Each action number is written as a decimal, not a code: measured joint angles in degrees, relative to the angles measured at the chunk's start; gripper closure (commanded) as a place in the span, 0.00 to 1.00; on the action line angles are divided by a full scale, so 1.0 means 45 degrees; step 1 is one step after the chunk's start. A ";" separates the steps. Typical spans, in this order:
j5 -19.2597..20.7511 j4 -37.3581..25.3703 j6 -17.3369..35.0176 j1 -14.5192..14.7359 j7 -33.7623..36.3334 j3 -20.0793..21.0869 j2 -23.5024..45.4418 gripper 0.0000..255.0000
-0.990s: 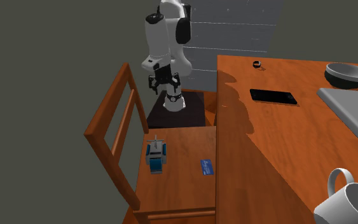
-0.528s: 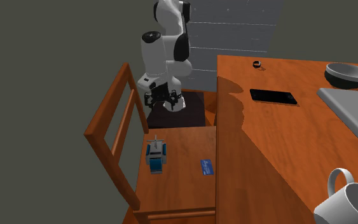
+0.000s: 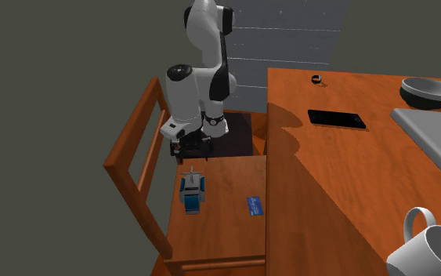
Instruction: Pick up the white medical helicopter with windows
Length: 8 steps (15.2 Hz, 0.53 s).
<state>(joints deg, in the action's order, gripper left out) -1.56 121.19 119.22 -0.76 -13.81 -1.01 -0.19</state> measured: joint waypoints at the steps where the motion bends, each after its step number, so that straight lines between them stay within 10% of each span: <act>1: 0.0018 -0.0363 0.0129 -0.0003 -0.0029 -0.0003 0.0441 0.00; 8: 0.0101 -0.2016 0.0879 0.0008 -0.0092 0.0003 0.2623 0.00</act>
<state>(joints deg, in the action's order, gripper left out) -1.10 112.11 123.17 -0.72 -14.23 -0.99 11.61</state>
